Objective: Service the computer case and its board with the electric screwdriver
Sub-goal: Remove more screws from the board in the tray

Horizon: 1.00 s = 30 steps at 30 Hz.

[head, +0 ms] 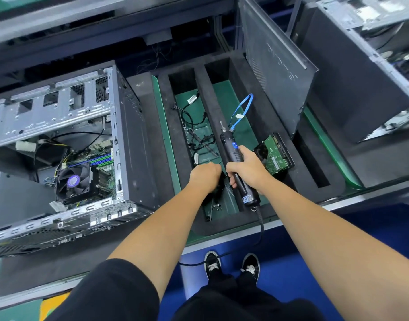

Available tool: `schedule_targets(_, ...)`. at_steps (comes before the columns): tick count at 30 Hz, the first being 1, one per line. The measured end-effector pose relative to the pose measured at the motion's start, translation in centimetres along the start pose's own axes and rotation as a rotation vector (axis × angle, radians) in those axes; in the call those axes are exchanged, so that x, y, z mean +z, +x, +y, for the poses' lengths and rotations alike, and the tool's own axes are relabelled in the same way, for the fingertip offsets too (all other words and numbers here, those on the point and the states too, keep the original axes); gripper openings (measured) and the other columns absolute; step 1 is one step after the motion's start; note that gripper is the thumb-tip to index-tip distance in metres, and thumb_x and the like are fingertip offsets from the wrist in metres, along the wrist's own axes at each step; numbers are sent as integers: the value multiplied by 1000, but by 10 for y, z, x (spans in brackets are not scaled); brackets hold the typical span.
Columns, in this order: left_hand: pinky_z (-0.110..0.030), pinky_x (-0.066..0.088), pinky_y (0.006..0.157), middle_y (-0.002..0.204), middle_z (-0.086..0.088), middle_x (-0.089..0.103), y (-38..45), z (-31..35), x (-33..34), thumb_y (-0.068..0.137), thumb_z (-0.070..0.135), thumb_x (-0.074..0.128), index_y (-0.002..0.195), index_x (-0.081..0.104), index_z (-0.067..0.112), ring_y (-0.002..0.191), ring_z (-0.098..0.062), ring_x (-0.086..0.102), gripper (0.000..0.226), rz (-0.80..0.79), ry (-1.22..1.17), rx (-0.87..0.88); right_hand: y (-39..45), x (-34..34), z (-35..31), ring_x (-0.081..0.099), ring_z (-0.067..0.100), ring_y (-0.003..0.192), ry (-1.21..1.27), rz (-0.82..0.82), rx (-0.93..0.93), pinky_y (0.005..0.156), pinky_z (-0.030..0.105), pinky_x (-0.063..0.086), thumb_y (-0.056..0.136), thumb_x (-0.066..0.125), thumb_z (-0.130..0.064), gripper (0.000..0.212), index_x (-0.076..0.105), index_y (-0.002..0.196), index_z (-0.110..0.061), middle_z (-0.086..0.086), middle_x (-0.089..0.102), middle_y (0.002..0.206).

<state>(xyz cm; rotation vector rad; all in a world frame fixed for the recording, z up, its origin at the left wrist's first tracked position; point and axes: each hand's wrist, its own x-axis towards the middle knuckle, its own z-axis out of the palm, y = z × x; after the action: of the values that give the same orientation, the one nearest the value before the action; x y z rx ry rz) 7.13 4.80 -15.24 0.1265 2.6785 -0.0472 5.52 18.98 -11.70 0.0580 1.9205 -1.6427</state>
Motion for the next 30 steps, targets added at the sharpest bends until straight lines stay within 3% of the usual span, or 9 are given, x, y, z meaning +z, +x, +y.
schedule_targets(5,-36,49,76,106,-11,62,1,13,4,89,12,52,106,62,11,98,-31,61,20,-39,-244,-17,0,0,0,54,26,45,-11,0,-1,46,35,51,77,61,1,34,47,108,1,10,58,60)
schedule_targets(11,-39,50,76,105,-15,59,3,17,18,86,-4,39,108,60,7,94,-33,60,32,-15,-381,-83,2,0,0,54,27,47,-18,-3,-5,47,34,52,79,61,1,33,48,109,-1,12,58,61)
schedule_targets(18,-37,48,73,108,-18,59,6,12,10,85,-1,49,104,58,1,98,-35,60,20,-10,-457,-222,1,2,0,52,26,47,-5,3,7,47,34,51,78,61,2,36,47,111,2,13,57,61)
schedule_targets(21,-32,45,61,98,-17,58,11,4,-5,84,3,54,86,51,4,77,-29,57,3,-10,-477,-240,2,1,0,54,27,48,-14,5,9,48,33,52,78,61,1,36,48,112,1,12,58,62)
schedule_targets(24,-29,40,51,87,-14,52,14,-5,-16,84,6,55,71,41,7,61,-20,49,20,-18,-432,-208,2,1,0,55,26,47,-13,13,3,47,32,52,79,61,2,37,48,113,2,12,58,61)
schedule_targets(26,-31,45,61,96,-17,57,13,-7,-20,84,1,53,82,49,2,77,-27,58,5,-60,-357,-156,1,2,0,54,26,47,-14,17,1,47,32,51,80,61,2,36,48,113,3,11,57,61)
schedule_targets(28,-32,45,65,107,-19,57,12,-9,-18,82,-5,52,99,53,-1,92,-32,60,17,-113,-280,-119,0,3,0,54,25,47,-7,23,2,47,32,51,80,60,3,35,48,114,3,11,57,61)
schedule_targets(30,-32,44,65,110,-18,55,12,-10,-16,80,-7,54,107,52,-1,88,-31,58,27,-122,-232,-97,0,4,-1,53,25,46,-7,32,-1,47,32,51,80,60,4,34,47,113,4,12,56,62)
